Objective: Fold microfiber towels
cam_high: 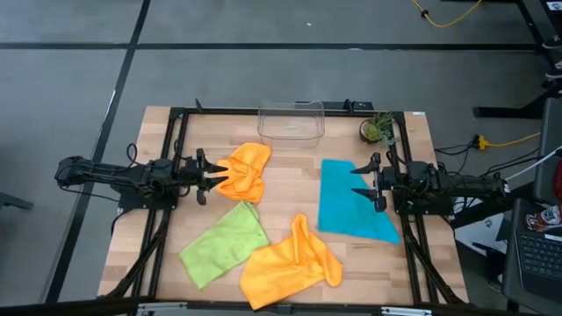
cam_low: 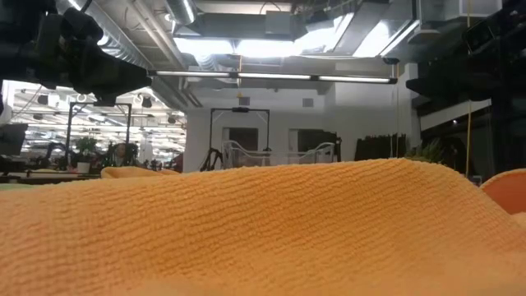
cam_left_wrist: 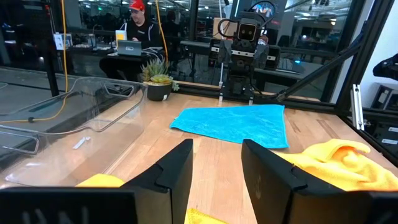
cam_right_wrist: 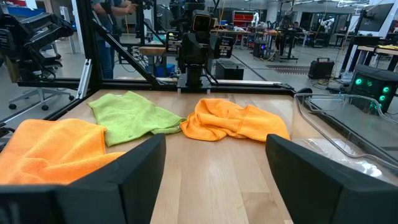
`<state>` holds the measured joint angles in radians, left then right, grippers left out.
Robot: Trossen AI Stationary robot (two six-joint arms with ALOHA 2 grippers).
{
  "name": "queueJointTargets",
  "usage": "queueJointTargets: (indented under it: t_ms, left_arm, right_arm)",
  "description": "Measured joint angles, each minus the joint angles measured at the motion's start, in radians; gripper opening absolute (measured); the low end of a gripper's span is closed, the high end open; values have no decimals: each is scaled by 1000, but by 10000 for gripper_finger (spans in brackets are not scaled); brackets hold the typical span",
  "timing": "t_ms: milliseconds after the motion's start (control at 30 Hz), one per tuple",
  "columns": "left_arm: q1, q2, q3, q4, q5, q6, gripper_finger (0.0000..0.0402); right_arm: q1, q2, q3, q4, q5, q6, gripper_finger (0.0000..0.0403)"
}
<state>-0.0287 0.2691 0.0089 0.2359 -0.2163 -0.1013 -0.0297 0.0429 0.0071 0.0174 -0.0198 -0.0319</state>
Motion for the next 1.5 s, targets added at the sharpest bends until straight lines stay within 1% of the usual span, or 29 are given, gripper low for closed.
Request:
queueJointTargets:
  t_ms: [467,633,700,800,867,1000,1100,1167,1233,1300,1367,1433,1500]
  left_arm:
    - [0,0,0,0,0,0,131]
    - [0,0,0,0,0,0,131]
    - [0,0,0,0,0,0,131]
    - [0,0,0,0,0,0,131]
    - [0,0,0,0,0,0,131]
    - [0,0,0,3,-2,3,131]
    - [0,0,0,12,-23,41,131]
    - [0,0,0,52,-26,9,131]
    - [0,0,0,94,-26,-41,131]
    - [0,0,0,140,-27,-78,131]
    - [0,0,0,185,-29,-83,131]
    - [0,0,0,224,-46,-64,131]
    - [0,0,0,245,-87,-32,131]
  right_arm:
    - [0,0,0,10,0,-22,278]
    - [0,0,0,16,1,12,278]
    - [0,0,0,16,2,85,278]
    - [0,0,0,18,1,288,278]
    - [0,0,0,17,1,391,278]
    - [0,0,0,18,9,471,278]
    - [0,0,0,21,60,581,278]
    - [0,0,0,21,110,650,278]
    - [0,0,0,26,161,683,278]
    - [0,0,0,37,213,681,278]
    - [0,0,0,40,262,671,278]
    - [0,0,0,51,308,652,278]
    - [0,0,0,65,341,634,278]
